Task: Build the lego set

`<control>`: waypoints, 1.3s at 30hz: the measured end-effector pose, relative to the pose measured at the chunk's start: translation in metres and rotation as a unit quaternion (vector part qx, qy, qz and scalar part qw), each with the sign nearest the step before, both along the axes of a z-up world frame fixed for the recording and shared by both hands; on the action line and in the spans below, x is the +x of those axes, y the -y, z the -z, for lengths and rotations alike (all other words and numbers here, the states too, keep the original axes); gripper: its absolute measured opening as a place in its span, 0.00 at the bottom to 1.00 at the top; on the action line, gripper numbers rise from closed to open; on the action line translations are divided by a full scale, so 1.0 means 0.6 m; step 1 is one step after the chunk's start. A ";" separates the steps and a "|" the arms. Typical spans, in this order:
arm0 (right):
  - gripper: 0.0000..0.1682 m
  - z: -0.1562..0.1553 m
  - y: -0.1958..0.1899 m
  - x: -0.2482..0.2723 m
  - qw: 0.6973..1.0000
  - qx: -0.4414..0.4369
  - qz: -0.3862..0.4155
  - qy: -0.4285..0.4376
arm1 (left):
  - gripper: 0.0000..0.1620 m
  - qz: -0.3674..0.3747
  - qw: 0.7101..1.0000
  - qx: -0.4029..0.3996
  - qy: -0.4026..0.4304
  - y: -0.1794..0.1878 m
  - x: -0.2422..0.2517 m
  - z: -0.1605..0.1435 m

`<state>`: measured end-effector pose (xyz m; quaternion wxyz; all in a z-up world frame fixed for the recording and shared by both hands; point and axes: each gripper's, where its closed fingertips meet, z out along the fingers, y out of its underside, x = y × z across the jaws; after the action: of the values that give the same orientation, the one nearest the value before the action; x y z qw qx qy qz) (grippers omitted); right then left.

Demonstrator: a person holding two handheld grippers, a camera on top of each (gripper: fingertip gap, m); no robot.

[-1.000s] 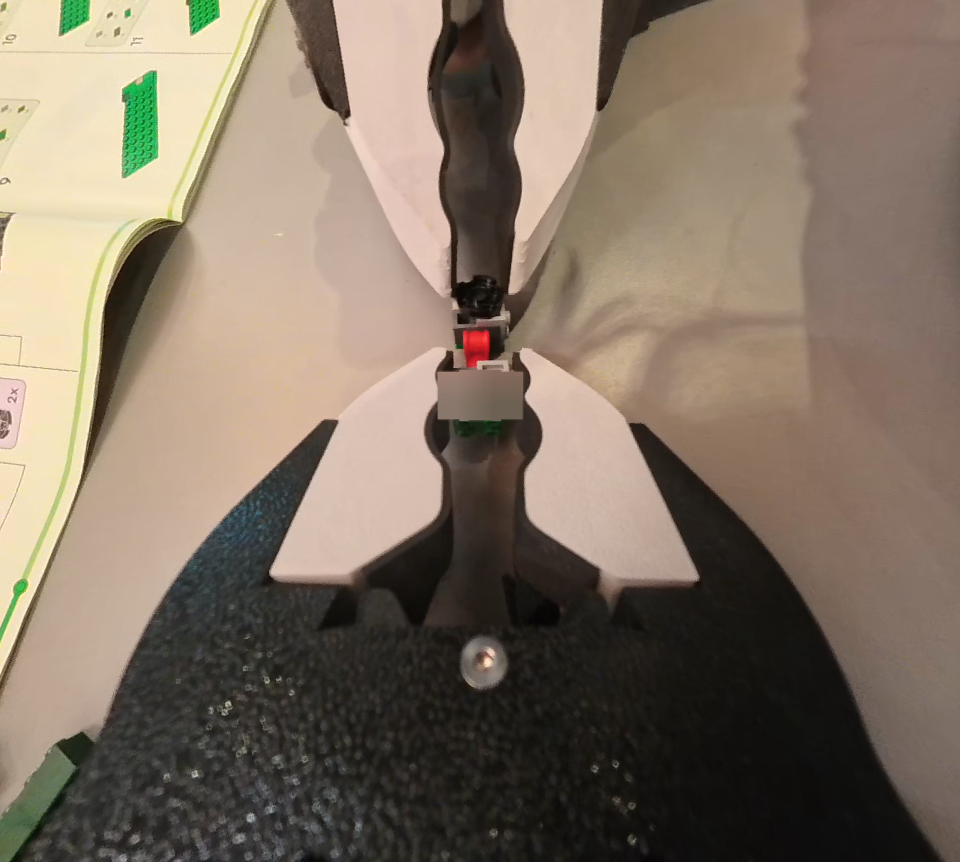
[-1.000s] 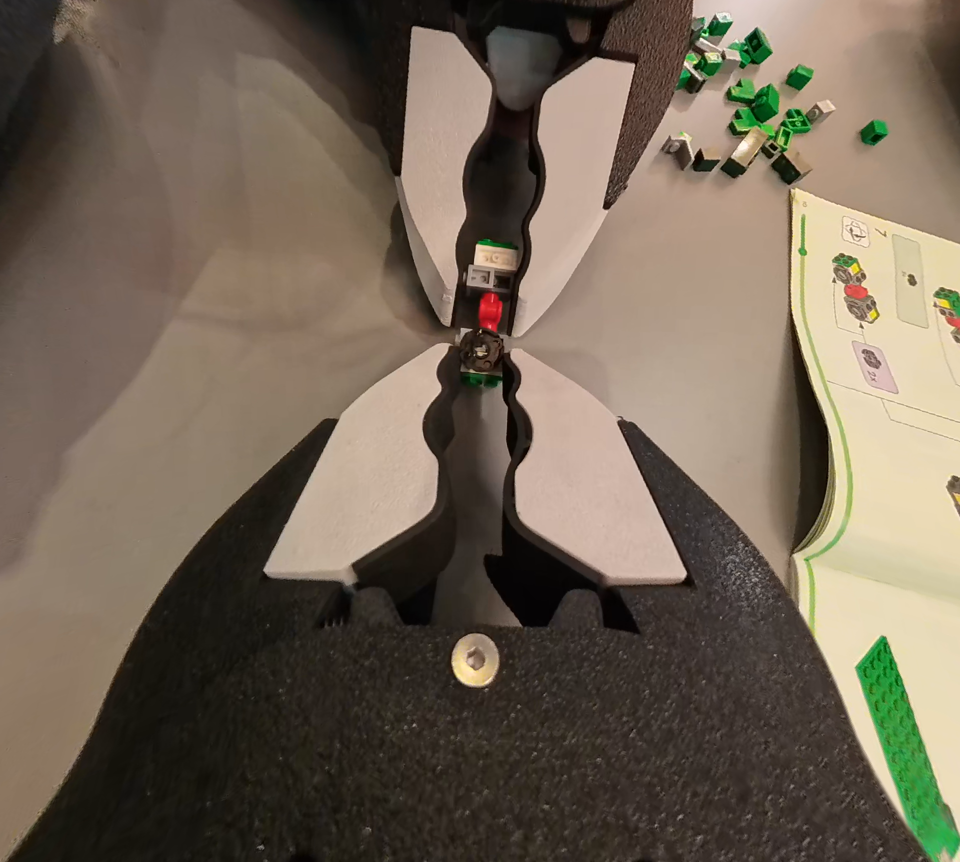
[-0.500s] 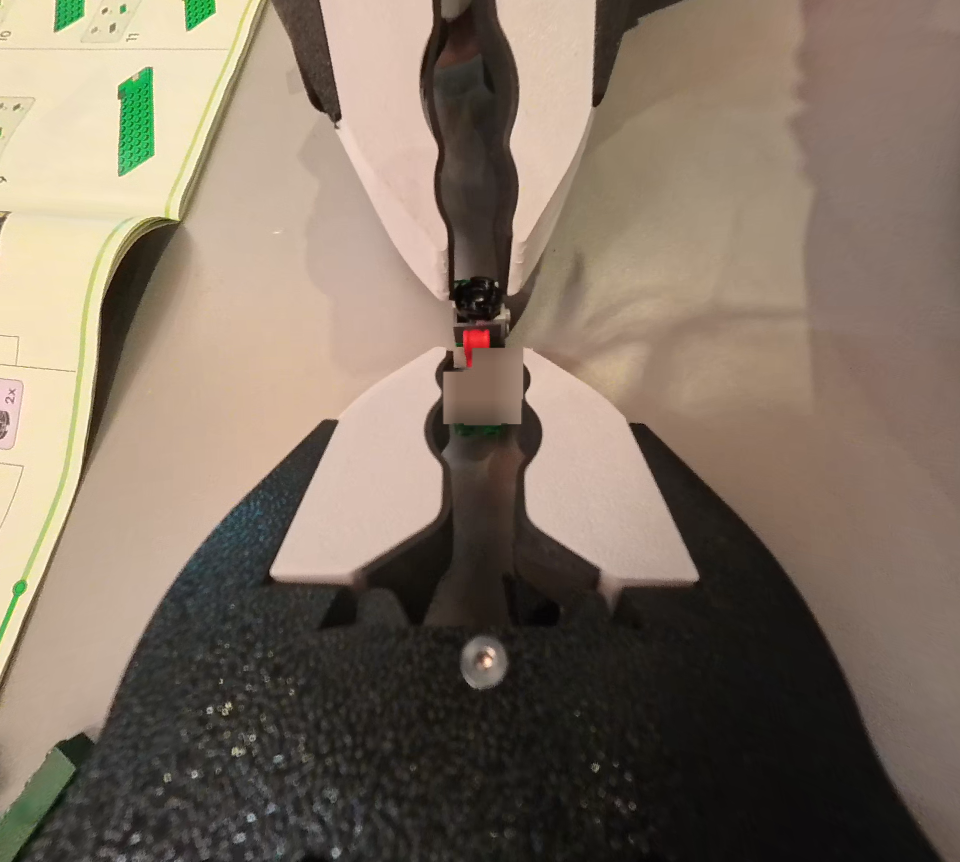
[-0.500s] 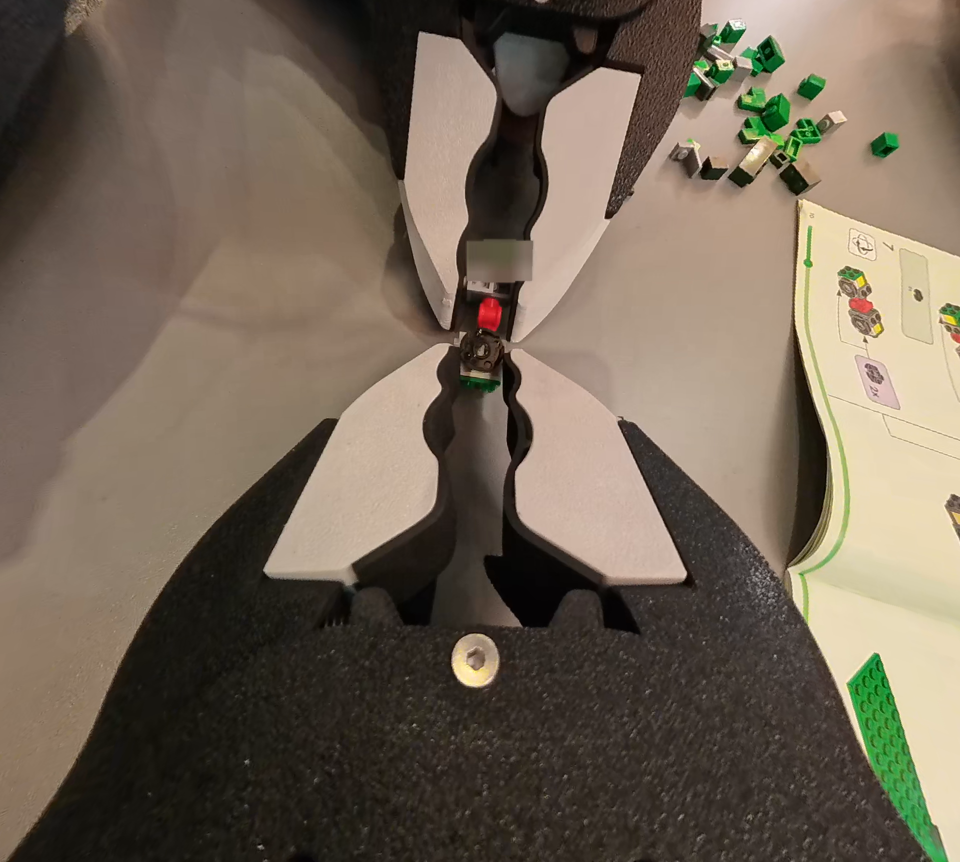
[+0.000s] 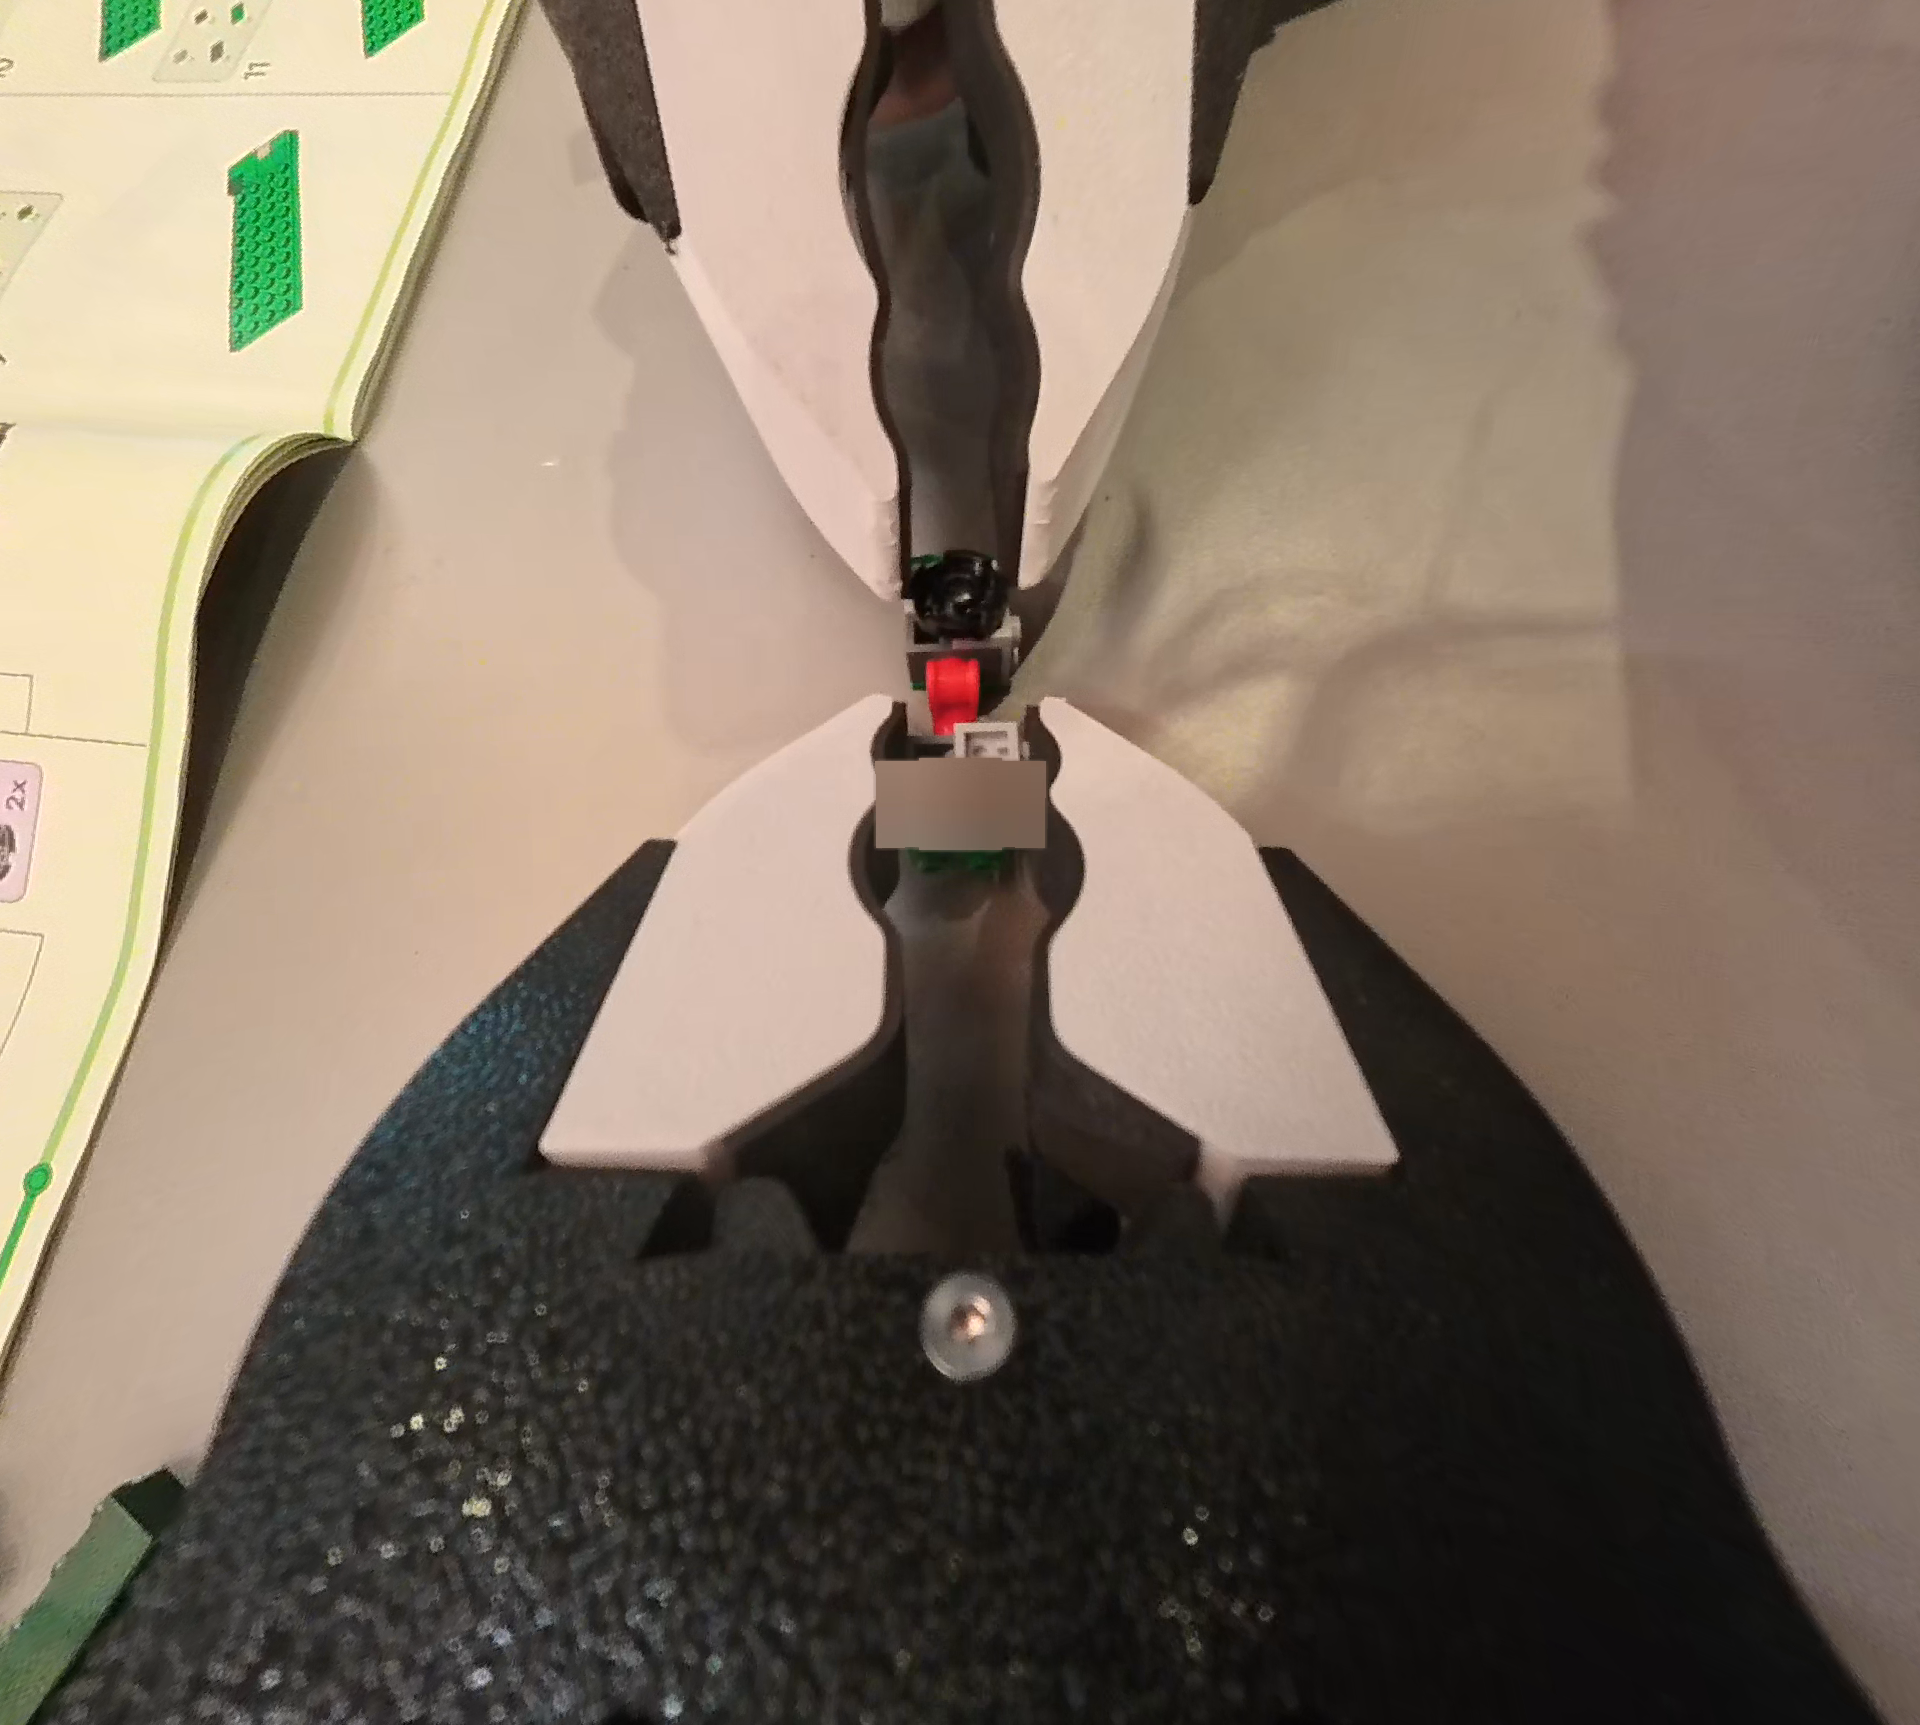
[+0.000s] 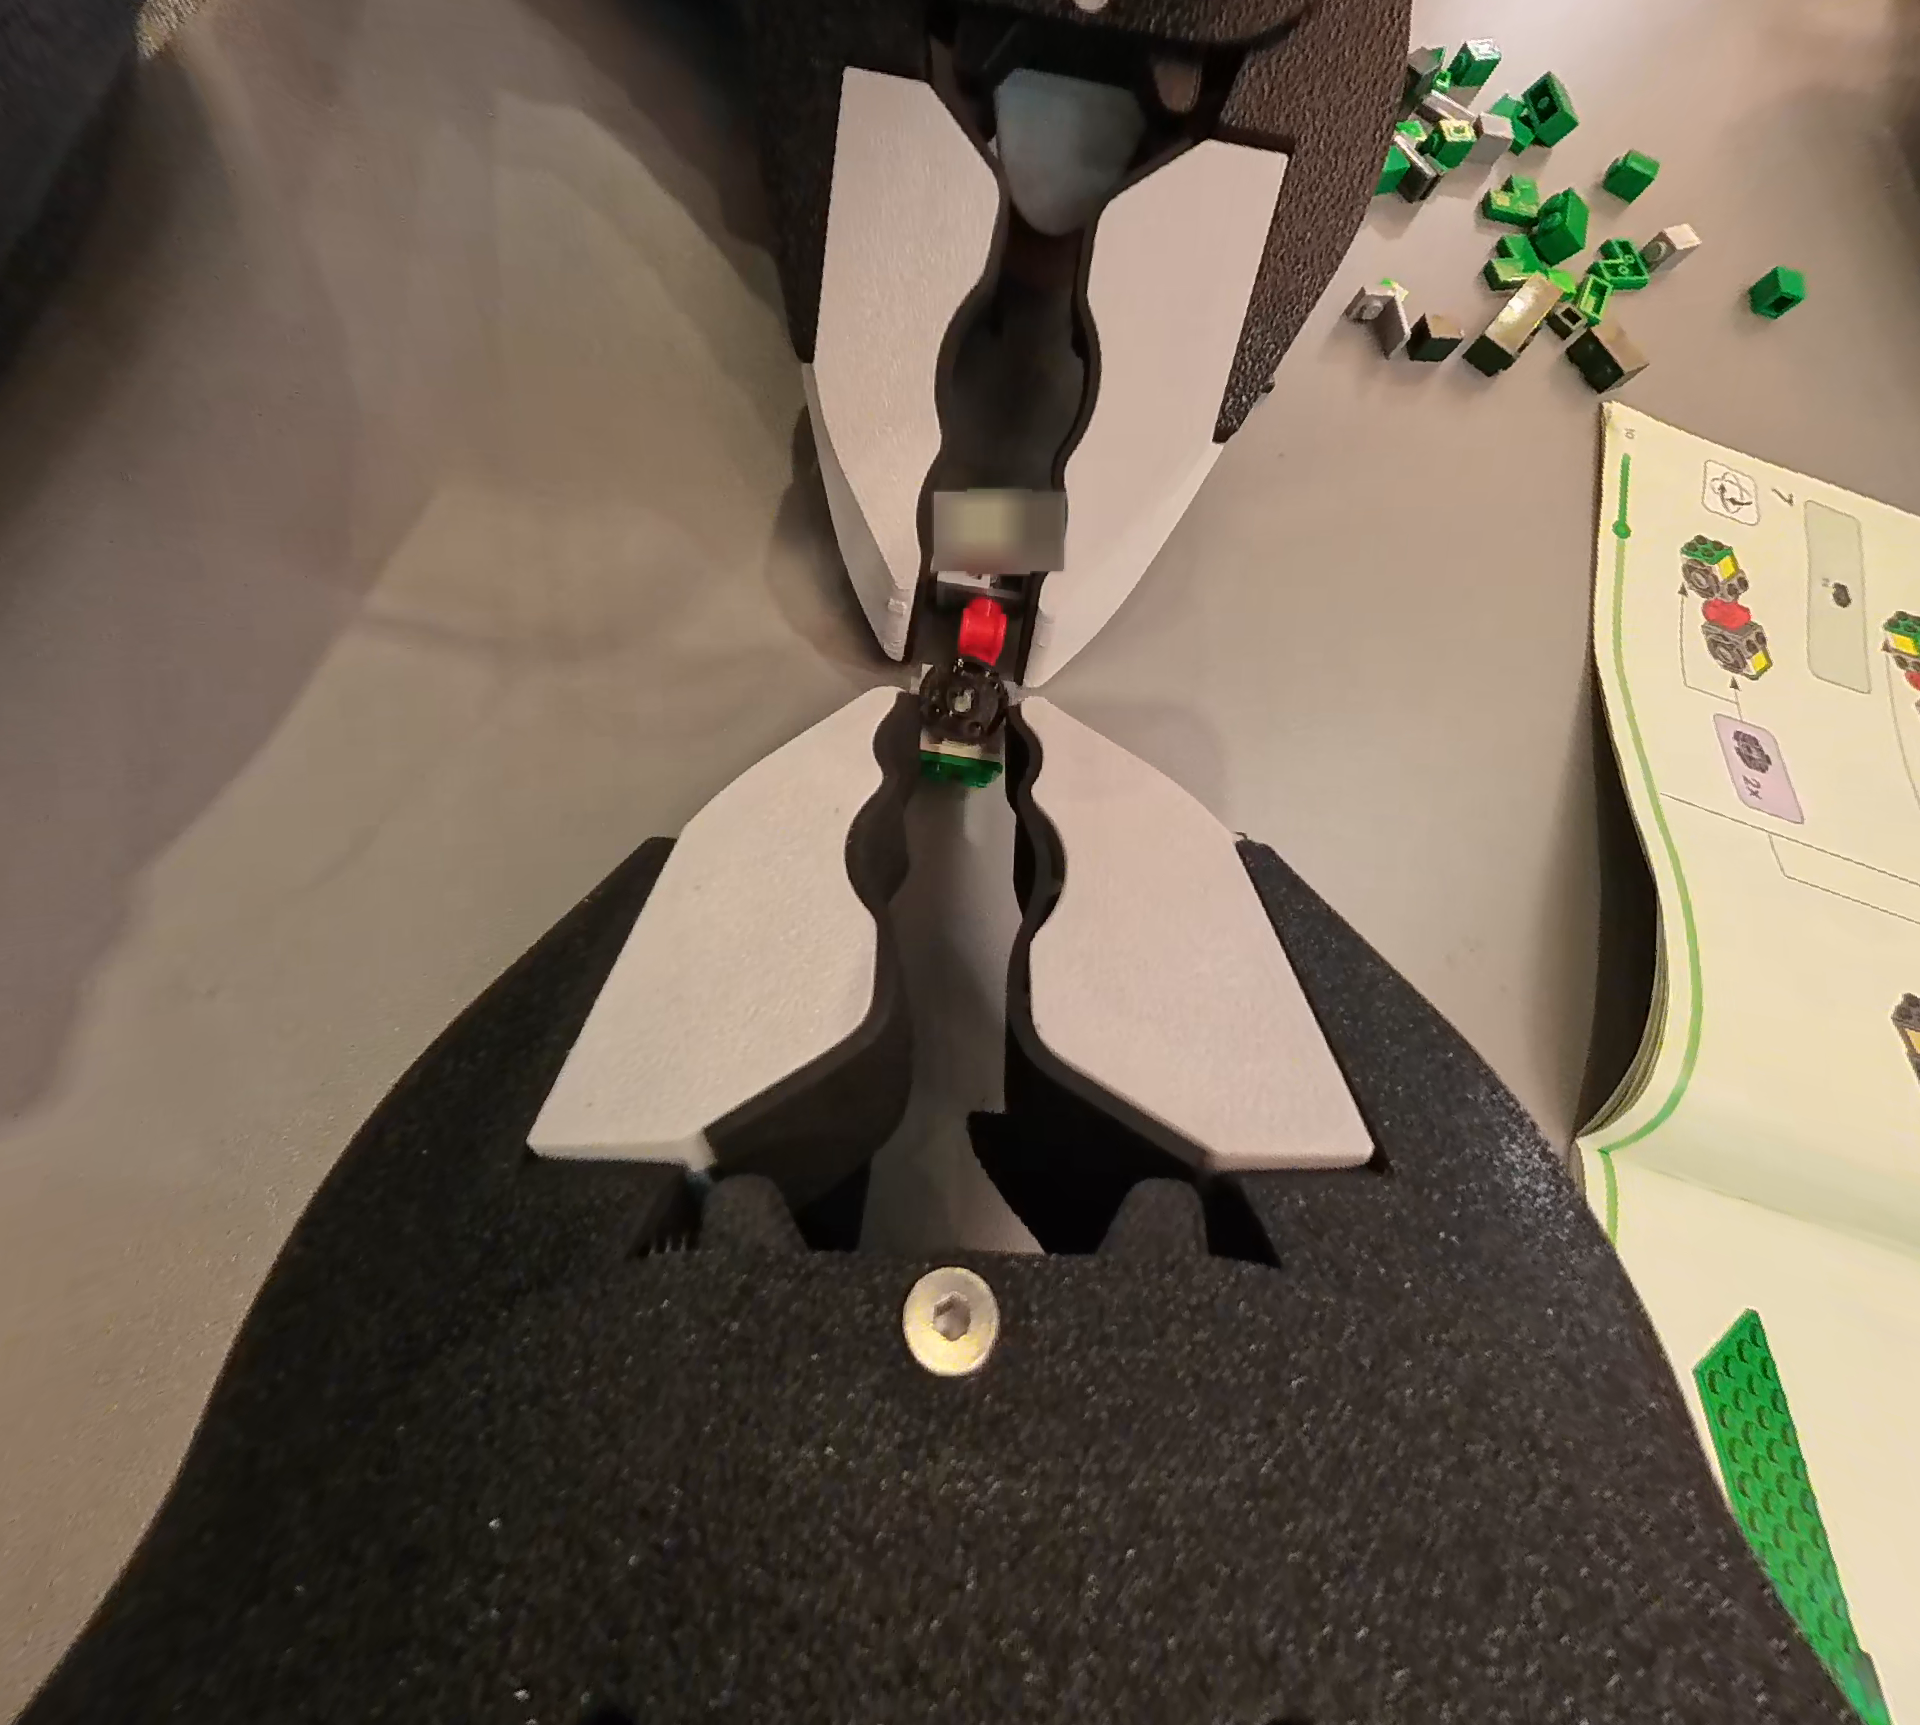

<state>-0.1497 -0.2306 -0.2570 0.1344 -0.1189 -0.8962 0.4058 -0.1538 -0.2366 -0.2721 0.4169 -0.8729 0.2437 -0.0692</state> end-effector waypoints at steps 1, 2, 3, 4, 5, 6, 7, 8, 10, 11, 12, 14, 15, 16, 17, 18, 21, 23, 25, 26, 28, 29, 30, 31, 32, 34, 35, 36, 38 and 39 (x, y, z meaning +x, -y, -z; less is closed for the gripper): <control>0.09 0.000 0.000 0.000 1.000 0.000 0.000 0.000 | 0.13 0.000 1.000 0.000 0.000 0.000 0.000 0.000; 0.09 0.000 0.000 0.000 1.000 0.000 0.000 0.001 | 0.13 0.000 1.000 0.000 0.000 0.000 0.000 0.000; 0.09 0.000 0.000 0.000 1.000 0.000 0.000 0.001 | 0.13 0.000 1.000 0.000 0.000 0.000 0.000 0.000; 0.09 0.000 0.000 0.000 1.000 0.000 0.000 0.001 | 0.13 0.000 1.000 0.000 0.000 0.000 0.000 0.000; 0.09 0.000 0.000 0.000 1.000 0.000 0.000 0.001 | 0.13 0.000 1.000 0.000 0.000 0.000 0.000 0.000; 0.09 0.000 -0.001 0.000 1.000 0.000 0.000 0.001 | 0.13 0.000 1.000 0.000 0.000 0.000 0.000 0.000; 0.09 0.000 -0.001 0.000 1.000 0.000 0.000 0.001 | 0.13 0.000 1.000 0.000 0.000 0.000 0.000 0.000; 0.09 0.000 -0.001 0.000 1.000 0.001 0.000 0.001 | 0.13 0.000 1.000 0.000 0.000 0.000 0.000 0.000; 0.09 0.000 -0.001 0.000 1.000 0.000 0.001 0.000 | 0.13 0.000 1.000 0.000 0.000 0.000 0.000 0.000; 0.09 0.000 -0.001 0.000 1.000 0.000 0.001 0.000 | 0.13 0.000 1.000 0.000 0.000 0.000 0.000 0.000; 0.09 0.000 -0.001 0.000 1.000 0.000 0.001 0.000 | 0.13 0.000 1.000 0.000 0.000 0.000 0.000 0.000; 0.09 0.000 -0.003 0.000 1.000 0.002 0.001 -0.002 | 0.13 0.000 1.000 0.000 0.001 0.000 0.000 0.000; 0.09 0.000 -0.003 -0.001 1.000 0.002 0.002 -0.002 | 0.13 0.000 1.000 0.000 0.001 0.000 0.000 0.000; 0.09 0.000 -0.004 -0.001 1.000 0.002 0.002 -0.002 | 0.13 0.000 1.000 0.000 0.001 0.000 0.000 0.000; 0.09 0.000 -0.004 -0.001 1.000 0.002 0.003 -0.001 | 0.13 0.000 1.000 0.000 0.001 0.000 0.000 0.000; 0.09 0.000 -0.003 0.000 1.000 0.002 0.002 -0.001 | 0.13 0.001 1.000 0.000 0.001 0.000 0.000 0.000; 0.09 0.000 -0.003 0.000 1.000 0.003 0.000 -0.003 | 0.13 0.001 1.000 -0.001 0.001 0.000 -0.001 0.000; 0.09 0.000 -0.003 0.000 1.000 0.003 0.000 -0.003 | 0.13 0.001 1.000 -0.001 0.001 0.000 -0.001 0.000; 0.09 0.000 -0.003 0.001 1.000 0.003 0.000 -0.003 | 0.13 0.001 1.000 -0.001 0.001 -0.001 -0.001 0.000; 0.09 0.000 -0.003 0.000 1.000 0.003 0.000 -0.004 | 0.13 0.001 1.000 -0.001 0.001 -0.001 -0.001 0.001; 0.09 0.000 -0.003 0.000 1.000 0.004 0.000 -0.005 | 0.13 0.001 1.000 -0.001 0.001 -0.001 -0.001 0.001; 0.09 0.000 -0.003 0.001 1.000 0.004 0.000 -0.005 | 0.13 0.001 1.000 -0.001 0.001 -0.001 -0.001 0.001; 0.09 0.001 -0.003 0.001 1.000 0.005 0.000 -0.005 | 0.13 0.001 1.000 -0.001 0.001 -0.001 -0.001 0.001; 0.10 0.002 -0.003 0.001 1.000 0.006 0.000 -0.005 | 0.13 0.001 1.000 -0.001 0.001 -0.001 -0.001 0.001; 0.10 0.002 -0.003 0.001 1.000 0.007 -0.001 -0.004 | 0.13 0.001 1.000 -0.001 0.001 -0.001 -0.001 0.001; 0.11 0.003 -0.002 0.002 1.000 0.008 -0.001 -0.005 | 0.13 0.001 1.000 -0.001 0.000 -0.001 -0.001 0.001; 0.11 0.003 -0.002 0.002 1.000 0.007 -0.002 -0.005 | 0.13 0.001 1.000 -0.001 0.000 -0.001 -0.001 0.001; 0.11 0.002 -0.002 0.002 1.000 0.007 -0.002 -0.006 | 0.13 0.001 1.000 -0.001 0.000 -0.002 -0.001 0.001; 0.11 0.001 -0.002 0.002 1.000 0.007 -0.002 -0.008 | 0.13 0.001 1.000 -0.001 0.000 -0.002 -0.001 0.002; 0.12 0.000 -0.003 0.001 1.000 0.007 -0.001 -0.011 | 0.13 0.001 1.000 -0.001 0.000 -0.002 -0.001 0.002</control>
<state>-0.1489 -0.2290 -0.2572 0.1448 -0.1127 -0.8977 0.4006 -0.1547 -0.2354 -0.2731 0.4158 -0.8733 0.2439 -0.0700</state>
